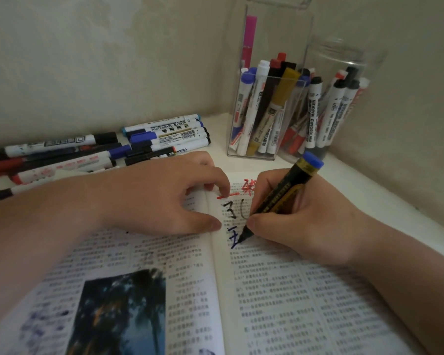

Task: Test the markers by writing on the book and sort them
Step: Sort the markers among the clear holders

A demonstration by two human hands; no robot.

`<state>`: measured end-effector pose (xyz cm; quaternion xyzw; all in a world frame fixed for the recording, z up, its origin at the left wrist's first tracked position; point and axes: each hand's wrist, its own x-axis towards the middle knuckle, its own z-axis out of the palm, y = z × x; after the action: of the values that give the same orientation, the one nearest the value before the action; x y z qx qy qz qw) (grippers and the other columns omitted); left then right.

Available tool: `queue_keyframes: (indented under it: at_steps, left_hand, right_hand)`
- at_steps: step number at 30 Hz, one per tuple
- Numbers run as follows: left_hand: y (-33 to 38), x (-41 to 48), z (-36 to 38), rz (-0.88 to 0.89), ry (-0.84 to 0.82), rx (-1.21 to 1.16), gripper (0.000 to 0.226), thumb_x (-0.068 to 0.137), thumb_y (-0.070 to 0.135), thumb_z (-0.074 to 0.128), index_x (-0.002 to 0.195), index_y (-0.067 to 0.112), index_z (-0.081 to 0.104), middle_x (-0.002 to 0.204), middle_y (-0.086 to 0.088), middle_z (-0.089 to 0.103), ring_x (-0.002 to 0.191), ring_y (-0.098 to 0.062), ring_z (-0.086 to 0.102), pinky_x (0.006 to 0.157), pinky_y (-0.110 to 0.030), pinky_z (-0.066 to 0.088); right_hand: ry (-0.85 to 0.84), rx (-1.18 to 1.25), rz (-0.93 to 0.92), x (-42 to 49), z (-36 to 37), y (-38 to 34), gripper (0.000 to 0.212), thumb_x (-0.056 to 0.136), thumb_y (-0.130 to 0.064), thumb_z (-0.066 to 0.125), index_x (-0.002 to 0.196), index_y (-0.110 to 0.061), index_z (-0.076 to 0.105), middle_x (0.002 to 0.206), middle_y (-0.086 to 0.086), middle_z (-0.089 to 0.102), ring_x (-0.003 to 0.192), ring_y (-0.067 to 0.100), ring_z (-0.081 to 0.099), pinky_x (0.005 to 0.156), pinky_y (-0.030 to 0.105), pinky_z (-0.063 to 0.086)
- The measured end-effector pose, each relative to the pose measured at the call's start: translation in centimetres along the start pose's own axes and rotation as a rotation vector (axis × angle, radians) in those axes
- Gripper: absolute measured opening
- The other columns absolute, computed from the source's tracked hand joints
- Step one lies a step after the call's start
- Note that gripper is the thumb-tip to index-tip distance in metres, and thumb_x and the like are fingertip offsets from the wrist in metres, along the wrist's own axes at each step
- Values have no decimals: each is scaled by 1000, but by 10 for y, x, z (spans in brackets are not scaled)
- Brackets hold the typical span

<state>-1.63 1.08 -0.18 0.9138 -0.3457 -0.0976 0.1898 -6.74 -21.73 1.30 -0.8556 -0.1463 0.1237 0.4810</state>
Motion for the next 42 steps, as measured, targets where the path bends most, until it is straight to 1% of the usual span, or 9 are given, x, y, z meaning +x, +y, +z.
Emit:
queue_keyframes:
  at_steps: [2,5,13,20,23,27,30,35,42]
  left_hand:
    - [0,0,0,3,2,3,45,77,70,62,118,55,51,115,29,43,106,13,45,77,-13,35]
    - [-2,0,1,7,2,12,44,77,70,63,118,56,51,113,30,43,103,15,45,77,-13,35]
    - [-3,0,2,26,21,26,43,79,74,61,117,56,52,113,31,43,102,11,47,80,-13,35]
    - [-2,0,1,32,26,21,43,78,70,62,117,56,52,112,32,42,104,13,46,77,-9,34]
    - [-3,0,2,34,28,13,44,77,70,63,117,55,53,112,32,42,103,15,45,76,-6,33]
    - [-3,1,2,37,26,30,45,77,71,62,118,56,52,113,32,42,103,15,45,77,-7,33]
    - [-4,1,2,40,28,29,45,76,72,61,117,56,51,112,34,41,102,16,45,76,-9,33]
    - [-4,1,2,36,25,28,45,76,72,60,118,56,51,113,34,41,102,16,44,75,-10,33]
    - [-4,0,2,41,41,35,43,79,72,62,117,54,53,111,29,43,101,11,47,77,-11,33]
  right_hand:
    - [60,41,10,2,-4,4,16,77,-11,79,73,-7,65,64,23,63,51,20,53,50,32,44]
    - [81,165,41,4,-10,8,18,76,-13,82,68,-11,65,54,12,59,42,18,48,44,24,40]
    - [130,33,42,7,-10,12,23,79,-16,79,72,-7,59,53,4,51,45,13,44,46,22,37]
    - [9,91,25,5,-12,12,22,79,-4,79,65,-12,64,51,7,55,43,13,47,44,20,39]
    - [-48,112,6,4,-12,9,15,73,-10,76,64,-15,66,50,2,56,42,9,48,43,18,39]
    - [-2,98,-6,5,-9,12,17,82,-16,82,72,-11,69,55,4,61,47,14,52,48,22,41]
    - [22,93,-13,5,-10,13,15,76,-21,79,73,-11,68,56,8,61,48,16,51,48,24,41]
    - [-38,116,-5,3,-10,10,15,78,-18,83,71,-15,70,60,14,66,51,21,56,51,30,47]
    - [53,76,-30,5,-11,13,20,81,-4,75,67,-14,65,50,1,53,42,11,45,44,19,37]
